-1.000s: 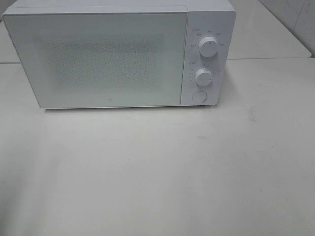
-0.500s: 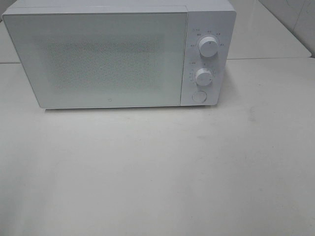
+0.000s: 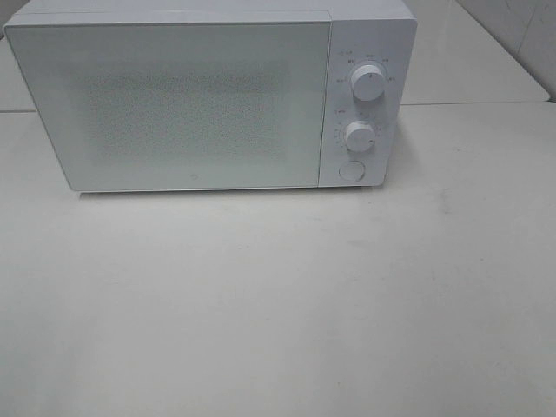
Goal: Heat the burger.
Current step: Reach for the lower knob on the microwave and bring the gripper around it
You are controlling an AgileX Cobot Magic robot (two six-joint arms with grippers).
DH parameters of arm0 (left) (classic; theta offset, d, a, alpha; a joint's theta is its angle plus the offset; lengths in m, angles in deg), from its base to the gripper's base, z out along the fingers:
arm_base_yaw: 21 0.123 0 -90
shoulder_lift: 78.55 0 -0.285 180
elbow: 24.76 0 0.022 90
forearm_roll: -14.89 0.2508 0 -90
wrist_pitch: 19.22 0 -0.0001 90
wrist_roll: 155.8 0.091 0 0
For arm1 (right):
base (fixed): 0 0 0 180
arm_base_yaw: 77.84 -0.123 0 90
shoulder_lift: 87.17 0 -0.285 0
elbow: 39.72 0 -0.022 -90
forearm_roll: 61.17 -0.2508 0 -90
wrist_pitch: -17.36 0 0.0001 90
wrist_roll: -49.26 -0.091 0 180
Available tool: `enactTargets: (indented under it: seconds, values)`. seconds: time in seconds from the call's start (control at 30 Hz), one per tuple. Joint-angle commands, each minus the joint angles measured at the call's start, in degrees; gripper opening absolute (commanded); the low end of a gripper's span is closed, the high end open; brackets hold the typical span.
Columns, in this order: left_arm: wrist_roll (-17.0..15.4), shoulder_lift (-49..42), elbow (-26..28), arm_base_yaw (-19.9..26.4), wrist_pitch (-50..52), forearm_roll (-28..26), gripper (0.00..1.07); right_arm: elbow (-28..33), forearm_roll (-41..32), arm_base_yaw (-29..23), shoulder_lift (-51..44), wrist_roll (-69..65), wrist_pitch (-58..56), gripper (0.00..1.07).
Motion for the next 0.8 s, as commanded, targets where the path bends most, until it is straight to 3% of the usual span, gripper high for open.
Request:
enactTargets:
  seconds: [0.03, 0.8]
  values:
    - [-0.29, -1.32, -0.11, -0.34, 0.57, 0.11, 1.00, 0.11, 0.06, 0.17, -1.55, -0.46, 0.40, 0.76]
    - [-0.29, -1.03, -0.11, -0.34, 0.57, 0.17, 1.00, 0.11, 0.06, 0.17, -1.49, -0.46, 0.40, 0.76]
